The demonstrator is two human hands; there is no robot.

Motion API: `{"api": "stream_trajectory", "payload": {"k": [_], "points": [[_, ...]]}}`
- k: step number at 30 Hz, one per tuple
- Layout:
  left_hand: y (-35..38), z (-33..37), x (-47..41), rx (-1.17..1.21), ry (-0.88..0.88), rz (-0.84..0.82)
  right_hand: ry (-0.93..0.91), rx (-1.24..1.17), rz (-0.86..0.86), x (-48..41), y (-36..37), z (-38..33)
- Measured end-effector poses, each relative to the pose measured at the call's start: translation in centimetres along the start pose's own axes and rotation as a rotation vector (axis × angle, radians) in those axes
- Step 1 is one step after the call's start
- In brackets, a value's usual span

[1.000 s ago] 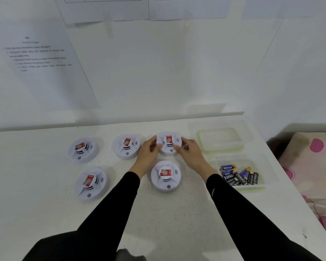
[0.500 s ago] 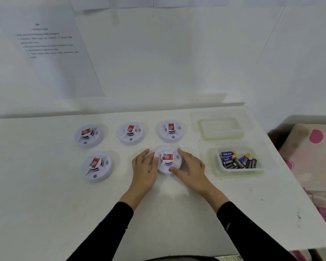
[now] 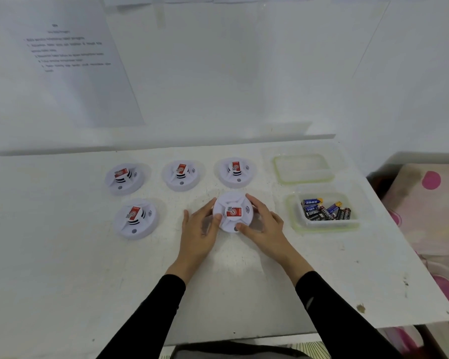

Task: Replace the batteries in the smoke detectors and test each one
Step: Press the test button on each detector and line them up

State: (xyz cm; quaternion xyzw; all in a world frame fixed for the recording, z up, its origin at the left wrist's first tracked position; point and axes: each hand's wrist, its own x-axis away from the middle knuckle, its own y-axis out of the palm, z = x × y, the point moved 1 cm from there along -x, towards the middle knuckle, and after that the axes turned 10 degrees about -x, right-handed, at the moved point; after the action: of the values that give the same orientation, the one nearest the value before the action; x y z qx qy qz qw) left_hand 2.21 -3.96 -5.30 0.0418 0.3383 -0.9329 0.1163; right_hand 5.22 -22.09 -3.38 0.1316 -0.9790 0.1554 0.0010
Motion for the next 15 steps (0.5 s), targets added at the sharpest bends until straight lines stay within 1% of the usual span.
{"api": "stream_trajectory", "payload": {"k": [15], "points": [[0.21, -0.4, -0.06, -0.012, -0.003, 0.012, 0.01, -0.024, 0.006, -0.02, -0.01, -0.16]]}}
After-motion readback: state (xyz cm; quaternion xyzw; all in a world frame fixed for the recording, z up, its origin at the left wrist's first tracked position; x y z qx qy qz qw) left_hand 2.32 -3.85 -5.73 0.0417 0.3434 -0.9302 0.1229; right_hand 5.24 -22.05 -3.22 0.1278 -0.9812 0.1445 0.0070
